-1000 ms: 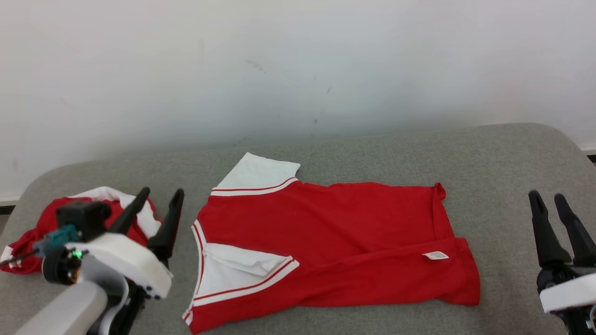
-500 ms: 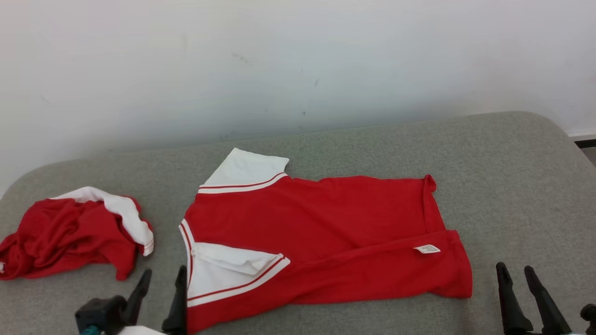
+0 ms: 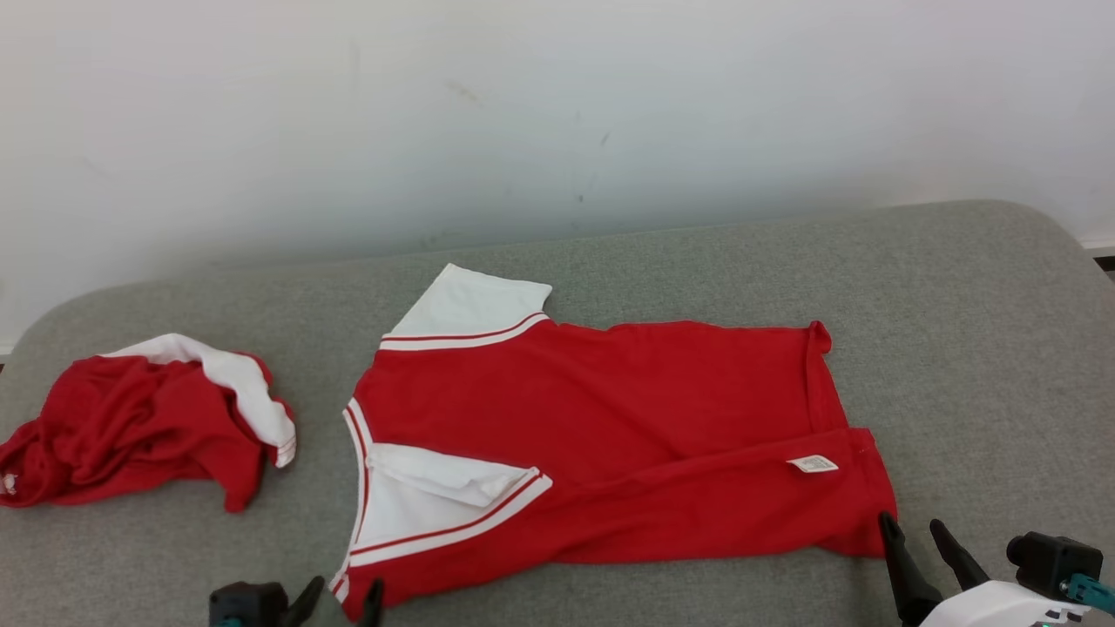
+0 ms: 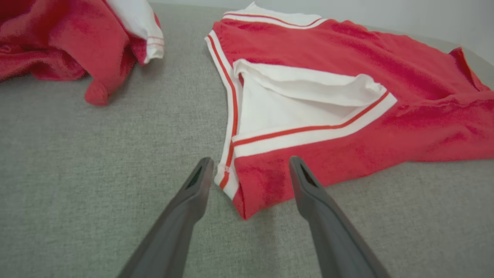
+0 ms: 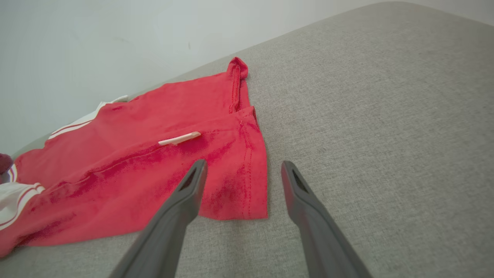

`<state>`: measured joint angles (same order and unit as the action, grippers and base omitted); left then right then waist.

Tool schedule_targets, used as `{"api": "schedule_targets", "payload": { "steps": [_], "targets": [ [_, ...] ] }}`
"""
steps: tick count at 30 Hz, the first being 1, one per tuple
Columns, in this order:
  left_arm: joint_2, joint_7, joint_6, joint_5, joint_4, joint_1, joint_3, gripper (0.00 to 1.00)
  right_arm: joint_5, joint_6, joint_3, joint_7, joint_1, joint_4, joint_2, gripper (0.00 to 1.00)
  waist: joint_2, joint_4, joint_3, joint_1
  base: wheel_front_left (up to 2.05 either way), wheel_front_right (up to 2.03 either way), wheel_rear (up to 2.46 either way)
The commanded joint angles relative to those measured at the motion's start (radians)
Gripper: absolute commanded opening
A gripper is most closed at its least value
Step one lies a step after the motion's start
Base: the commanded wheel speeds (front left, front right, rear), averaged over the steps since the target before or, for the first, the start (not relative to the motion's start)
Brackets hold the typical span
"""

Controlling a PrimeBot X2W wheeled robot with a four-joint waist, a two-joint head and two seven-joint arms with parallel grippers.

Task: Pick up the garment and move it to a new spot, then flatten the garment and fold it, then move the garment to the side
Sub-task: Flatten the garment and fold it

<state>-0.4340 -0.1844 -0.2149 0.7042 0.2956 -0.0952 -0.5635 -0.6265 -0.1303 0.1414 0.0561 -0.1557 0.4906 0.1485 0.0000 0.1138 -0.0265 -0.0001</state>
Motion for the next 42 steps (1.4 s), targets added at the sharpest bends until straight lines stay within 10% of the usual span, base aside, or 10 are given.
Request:
{"api": "schedule_targets", "payload": {
  "steps": [1,14,15,16,17,18,42],
  "targets": [
    [0.000,0.030,0.007,-0.002,0.027,-0.023,-0.012,1.00,0.006,0.000,-0.004,-0.016,-0.022,0.031,-0.002,1.00,0.0000,-0.006,-0.004,0.0001,0.00,0.00,0.00],
    [0.022,0.187,0.055,0.044,0.161,-0.112,-0.049,0.89,-0.007,0.000,0.065,-0.107,-0.134,0.193,-0.008,1.00,0.0000,-0.004,-0.029,0.0001,0.00,0.00,0.00],
    [0.023,0.190,0.060,0.047,0.165,-0.116,-0.050,0.55,-0.014,0.000,0.074,-0.111,-0.140,0.202,-0.006,0.90,0.0000,-0.004,-0.029,0.0001,0.00,0.00,0.00],
    [0.025,0.193,0.067,0.050,0.167,-0.118,-0.052,0.34,-0.020,0.000,0.082,-0.109,-0.145,0.208,-0.004,0.50,0.0000,-0.004,-0.029,0.0001,0.00,0.00,0.00],
    [0.027,0.194,0.071,0.053,0.168,-0.119,-0.053,0.05,-0.027,0.000,0.089,-0.106,-0.149,0.215,-0.002,0.35,0.0000,-0.005,-0.028,0.0001,0.00,0.00,0.00],
    [0.028,0.196,0.075,0.055,0.170,-0.119,-0.055,0.00,-0.033,0.000,0.097,-0.102,-0.153,0.219,0.000,0.06,0.0000,-0.005,-0.027,0.0001,0.00,0.00,0.00],
    [-0.115,0.378,0.009,0.137,-0.131,0.050,-0.053,0.00,-0.242,0.000,0.303,-0.167,-0.007,-0.025,0.304,0.00,0.0000,-0.017,0.030,0.0001,0.00,0.00,0.00]
  ]
}}
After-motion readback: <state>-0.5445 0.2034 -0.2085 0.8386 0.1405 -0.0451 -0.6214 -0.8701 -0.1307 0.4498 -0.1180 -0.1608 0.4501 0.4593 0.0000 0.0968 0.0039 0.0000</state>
